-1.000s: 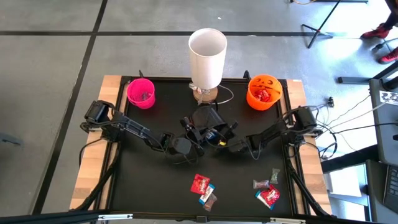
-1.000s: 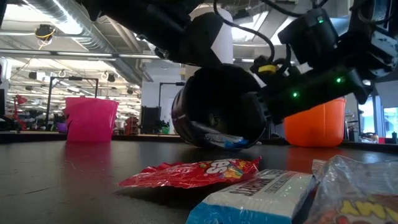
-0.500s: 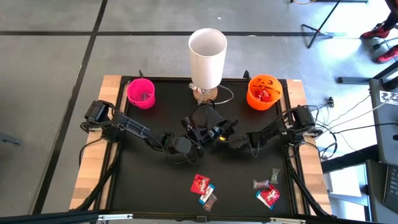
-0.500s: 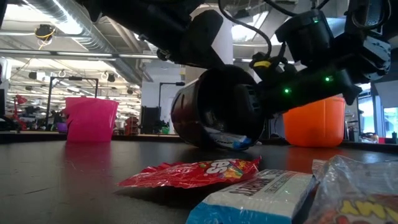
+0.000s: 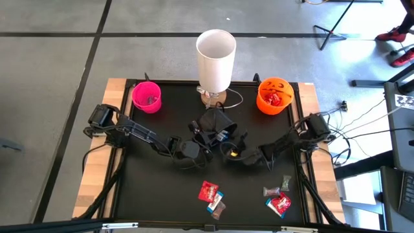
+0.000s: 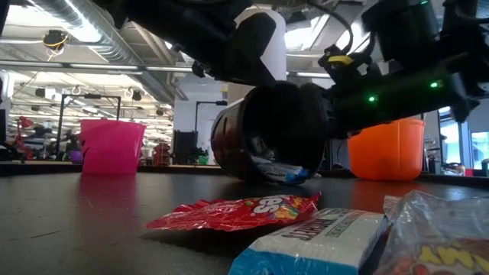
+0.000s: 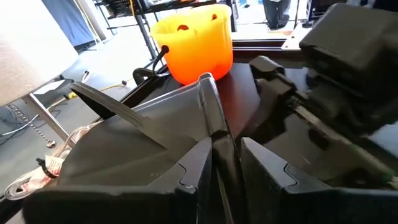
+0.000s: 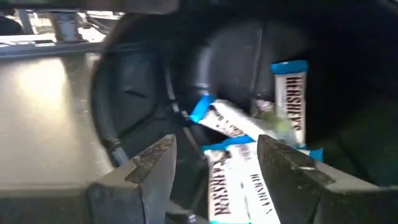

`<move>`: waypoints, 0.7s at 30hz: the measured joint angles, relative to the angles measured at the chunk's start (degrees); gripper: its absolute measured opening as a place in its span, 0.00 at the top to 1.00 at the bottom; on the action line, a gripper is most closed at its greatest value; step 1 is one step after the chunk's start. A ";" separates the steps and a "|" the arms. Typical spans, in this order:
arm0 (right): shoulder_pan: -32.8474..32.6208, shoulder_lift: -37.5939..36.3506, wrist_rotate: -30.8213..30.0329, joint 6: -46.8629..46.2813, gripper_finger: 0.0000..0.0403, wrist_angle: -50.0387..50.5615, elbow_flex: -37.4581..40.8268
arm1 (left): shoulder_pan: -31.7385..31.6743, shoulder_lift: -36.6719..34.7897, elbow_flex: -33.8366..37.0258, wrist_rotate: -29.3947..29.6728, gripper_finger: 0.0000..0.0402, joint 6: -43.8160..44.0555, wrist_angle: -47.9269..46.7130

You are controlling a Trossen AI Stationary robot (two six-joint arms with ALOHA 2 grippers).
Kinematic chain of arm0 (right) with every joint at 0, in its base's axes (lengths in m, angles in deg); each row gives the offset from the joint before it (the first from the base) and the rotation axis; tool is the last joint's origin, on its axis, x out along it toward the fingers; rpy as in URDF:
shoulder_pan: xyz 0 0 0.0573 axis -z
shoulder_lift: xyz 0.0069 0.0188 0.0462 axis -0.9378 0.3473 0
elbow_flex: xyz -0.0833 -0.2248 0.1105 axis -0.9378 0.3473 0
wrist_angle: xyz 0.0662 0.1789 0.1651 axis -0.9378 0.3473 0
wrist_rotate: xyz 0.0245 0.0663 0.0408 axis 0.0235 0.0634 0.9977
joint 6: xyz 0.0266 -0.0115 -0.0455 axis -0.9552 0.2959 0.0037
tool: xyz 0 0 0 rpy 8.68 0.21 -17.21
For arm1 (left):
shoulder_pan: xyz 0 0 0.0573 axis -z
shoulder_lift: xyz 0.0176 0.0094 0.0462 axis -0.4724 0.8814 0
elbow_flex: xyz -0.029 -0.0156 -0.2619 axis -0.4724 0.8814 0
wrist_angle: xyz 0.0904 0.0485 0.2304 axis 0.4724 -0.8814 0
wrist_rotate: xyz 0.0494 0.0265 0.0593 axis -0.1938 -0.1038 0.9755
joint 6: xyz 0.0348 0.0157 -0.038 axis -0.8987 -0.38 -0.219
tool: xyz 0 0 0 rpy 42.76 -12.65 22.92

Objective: Sort candy
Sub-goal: Remove the green gummy from the black bucket

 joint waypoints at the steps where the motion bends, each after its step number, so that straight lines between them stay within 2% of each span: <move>1: -0.28 0.00 -0.02 -0.43 0.44 -0.02 0.00 | 0.00 0.00 0.00 0.06 0.81 0.00 0.00; 7: 0.26 0.52 -0.80 -3.24 0.44 -0.10 -0.44 | 0.02 0.02 0.00 -0.11 0.81 0.00 0.00; 12: 1.46 4.57 0.53 -2.60 0.44 -0.24 -4.73 | 0.00 0.04 0.02 -0.25 0.81 -0.02 0.03; 17: 1.49 9.50 -8.11 0.51 0.44 0.15 -7.30 | 0.07 0.04 0.07 -0.28 0.81 0.00 0.02; 21: 3.14 10.32 -9.05 -2.08 0.44 0.20 -6.95 | 0.29 0.04 0.07 -0.90 0.81 0.14 0.00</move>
